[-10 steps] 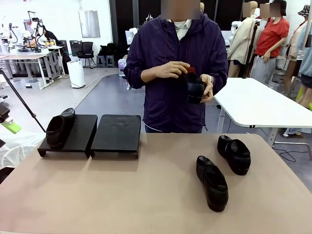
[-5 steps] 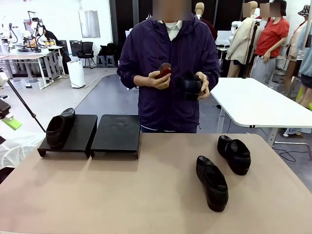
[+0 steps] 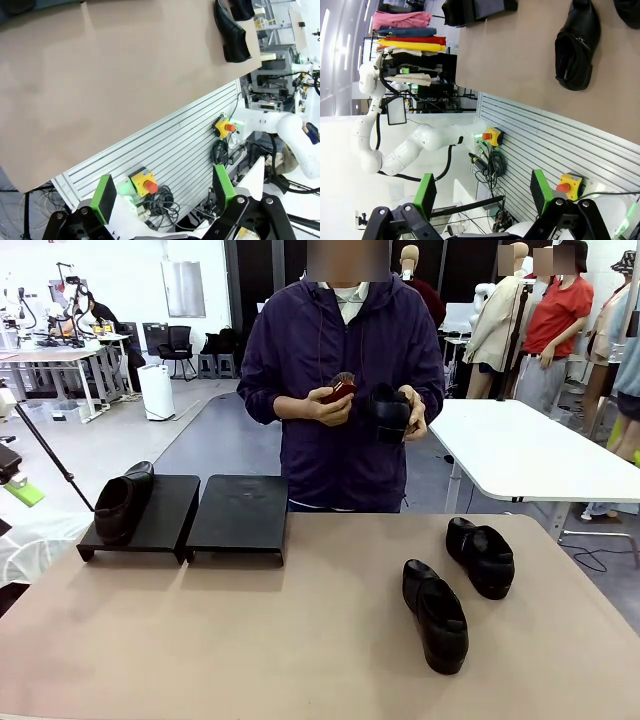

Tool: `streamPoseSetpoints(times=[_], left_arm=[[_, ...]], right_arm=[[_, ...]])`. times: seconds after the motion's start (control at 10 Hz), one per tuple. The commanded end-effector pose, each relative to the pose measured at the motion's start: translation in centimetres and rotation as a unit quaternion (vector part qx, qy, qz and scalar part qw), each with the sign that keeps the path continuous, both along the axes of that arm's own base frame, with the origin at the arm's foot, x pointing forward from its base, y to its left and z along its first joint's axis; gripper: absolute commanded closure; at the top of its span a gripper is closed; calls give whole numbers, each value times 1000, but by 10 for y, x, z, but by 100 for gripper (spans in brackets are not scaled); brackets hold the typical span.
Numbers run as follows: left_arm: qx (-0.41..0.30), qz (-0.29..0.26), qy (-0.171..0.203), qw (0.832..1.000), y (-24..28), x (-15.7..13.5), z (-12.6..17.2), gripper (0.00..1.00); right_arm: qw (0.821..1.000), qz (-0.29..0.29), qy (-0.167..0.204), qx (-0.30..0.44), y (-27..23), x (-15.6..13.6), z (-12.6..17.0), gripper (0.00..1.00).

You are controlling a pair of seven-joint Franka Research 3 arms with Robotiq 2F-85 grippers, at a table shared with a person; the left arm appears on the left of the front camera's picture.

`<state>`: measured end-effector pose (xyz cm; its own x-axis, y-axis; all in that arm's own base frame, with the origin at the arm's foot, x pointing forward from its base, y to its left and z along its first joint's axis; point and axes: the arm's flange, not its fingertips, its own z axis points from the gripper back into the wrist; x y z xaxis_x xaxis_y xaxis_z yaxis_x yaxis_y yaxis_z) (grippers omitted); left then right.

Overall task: Organize the shoes by placing them on the stand.
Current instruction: Pick up one Shoe and place it in the middle of the table.

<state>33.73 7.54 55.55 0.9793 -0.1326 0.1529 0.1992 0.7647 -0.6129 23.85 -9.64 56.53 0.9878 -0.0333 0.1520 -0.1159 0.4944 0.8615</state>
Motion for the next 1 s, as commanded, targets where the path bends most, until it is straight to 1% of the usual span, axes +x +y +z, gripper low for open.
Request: streamPoseSetpoints(times=[0.0,0.1,0.2,0.3,0.4,0.5,0.6,0.7,0.8,0.9], left_arm=[[-1,-4,1,1000,3,-3,3,0],[-1,-4,1,1000,3,-3,3,0],[-1,-4,1,1000,3,-3,3,0],[-1,-4,1,1000,3,-3,3,0],[-1,-4,1,1000,3,-3,3,0],[-1,-4,1,1000,3,-3,3,0],[-1,-4,1,1000,3,-3,3,0],[-1,-4,1,1000,3,-3,3,0],[-1,-4,1,1000,3,-3,3,0],[-1,-4,1,1000,3,-3,3,0]], right_arm=[[998,-1,20,-60,21,3,3,0],[991,-17,34,-130,51,5,2,0],[984,-36,37,-170,69,9,0,0],[973,-35,41,-225,96,13,-8,0],[959,-27,40,-278,121,13,-17,0],[951,0,44,-307,142,15,-26,0],[941,15,26,-336,161,16,-32,0],[938,37,20,-345,171,23,-36,0],[951,4,27,-309,151,13,-25,0],[951,4,27,-309,151,13,-25,0]])
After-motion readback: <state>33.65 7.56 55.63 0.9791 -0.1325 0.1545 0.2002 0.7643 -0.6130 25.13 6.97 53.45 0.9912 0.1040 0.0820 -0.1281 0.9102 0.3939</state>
